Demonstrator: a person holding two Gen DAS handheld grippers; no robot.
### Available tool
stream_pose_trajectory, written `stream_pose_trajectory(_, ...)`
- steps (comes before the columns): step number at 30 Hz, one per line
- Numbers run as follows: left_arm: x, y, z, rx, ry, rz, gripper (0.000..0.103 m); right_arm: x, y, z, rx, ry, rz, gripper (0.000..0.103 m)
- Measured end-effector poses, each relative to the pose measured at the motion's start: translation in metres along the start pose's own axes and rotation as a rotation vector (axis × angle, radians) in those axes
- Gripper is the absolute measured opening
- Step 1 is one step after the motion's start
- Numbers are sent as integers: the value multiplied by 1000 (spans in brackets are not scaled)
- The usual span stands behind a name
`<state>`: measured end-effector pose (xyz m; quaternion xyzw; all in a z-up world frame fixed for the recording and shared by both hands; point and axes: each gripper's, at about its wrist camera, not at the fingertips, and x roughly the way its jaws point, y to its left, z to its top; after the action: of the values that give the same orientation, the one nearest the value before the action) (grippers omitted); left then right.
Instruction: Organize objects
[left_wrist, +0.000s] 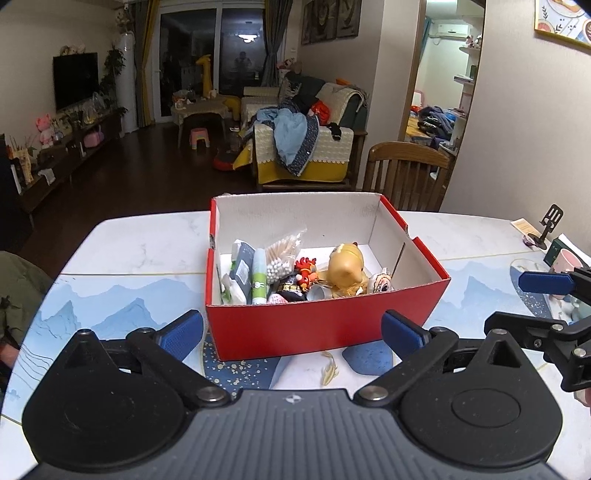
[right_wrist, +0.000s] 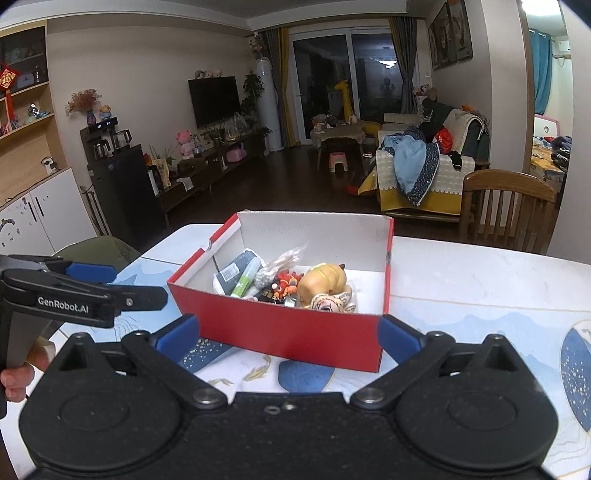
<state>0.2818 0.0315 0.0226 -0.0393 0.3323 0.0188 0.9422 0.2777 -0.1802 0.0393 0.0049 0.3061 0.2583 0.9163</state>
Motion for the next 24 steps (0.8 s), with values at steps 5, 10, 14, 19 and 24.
stream_pose_trajectory(5, -4, -2, -2, -5, 3, -4, 103, -3, 0, -5, -1, 5, -3, 103)
stream_pose_trajectory(10, -5, -5, -4, 4, 3, -2, 103, -5, 2, -7, -4, 5, 0, 103)
stream_pose_trajectory(14, -9, -6, -5, 14, -16, -6, 103, -6, 1, -10, 3, 3, 3, 103)
stream_pose_trajectory(19, -12, -10, -4, 31, -30, 0, 103, -7, 1, -10, 0, 3, -3, 103)
stream_pose_trajectory(24, -13, -10, -5, 32, -28, -2, 103, -9, 0, -11, 9, 5, -2, 103)
